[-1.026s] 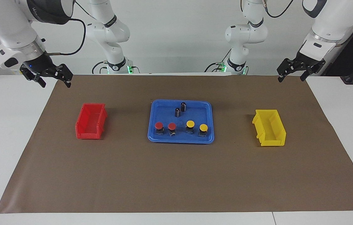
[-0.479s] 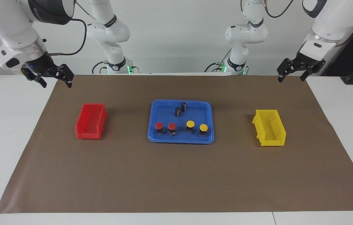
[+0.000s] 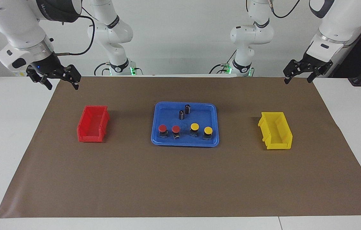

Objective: Sort red and yellow buttons by color

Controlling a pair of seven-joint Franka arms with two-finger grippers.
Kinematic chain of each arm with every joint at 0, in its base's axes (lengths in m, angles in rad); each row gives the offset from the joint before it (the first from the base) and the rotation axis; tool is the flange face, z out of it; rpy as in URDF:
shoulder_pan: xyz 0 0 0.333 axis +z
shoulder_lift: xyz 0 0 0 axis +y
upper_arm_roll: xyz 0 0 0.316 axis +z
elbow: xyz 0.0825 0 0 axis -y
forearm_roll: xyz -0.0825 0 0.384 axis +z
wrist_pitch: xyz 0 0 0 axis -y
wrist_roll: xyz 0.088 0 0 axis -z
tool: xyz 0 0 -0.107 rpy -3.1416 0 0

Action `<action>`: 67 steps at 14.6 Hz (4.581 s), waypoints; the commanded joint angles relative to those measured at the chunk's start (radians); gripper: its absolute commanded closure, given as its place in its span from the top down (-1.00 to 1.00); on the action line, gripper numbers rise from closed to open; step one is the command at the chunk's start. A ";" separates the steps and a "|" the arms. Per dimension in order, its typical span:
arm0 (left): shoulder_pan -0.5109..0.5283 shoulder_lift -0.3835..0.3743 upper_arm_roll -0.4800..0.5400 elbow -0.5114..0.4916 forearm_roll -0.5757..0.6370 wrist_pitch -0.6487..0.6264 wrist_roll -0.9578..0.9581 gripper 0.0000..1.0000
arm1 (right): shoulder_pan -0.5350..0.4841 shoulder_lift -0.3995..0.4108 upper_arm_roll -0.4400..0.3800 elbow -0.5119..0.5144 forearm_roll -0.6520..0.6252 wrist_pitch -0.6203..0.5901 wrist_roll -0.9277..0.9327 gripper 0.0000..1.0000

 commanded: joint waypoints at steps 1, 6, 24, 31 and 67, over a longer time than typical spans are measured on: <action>0.017 -0.020 -0.010 -0.019 -0.015 -0.005 0.011 1.00 | 0.095 0.144 0.022 0.177 -0.015 -0.032 0.130 1.00; 0.017 -0.020 -0.010 -0.019 -0.015 -0.007 0.011 1.00 | 0.345 0.218 0.035 0.069 0.006 0.232 0.532 1.00; 0.016 -0.020 -0.010 -0.019 -0.015 -0.007 0.011 1.00 | 0.463 0.223 0.041 -0.407 0.008 0.711 0.614 0.72; 0.005 -0.017 -0.013 -0.018 -0.010 0.010 0.008 1.00 | 0.464 0.210 0.041 -0.464 0.008 0.714 0.611 0.67; -0.480 0.397 -0.043 -0.146 0.086 0.613 -0.758 0.67 | -0.029 -0.184 0.041 -0.660 0.038 0.499 0.007 -0.75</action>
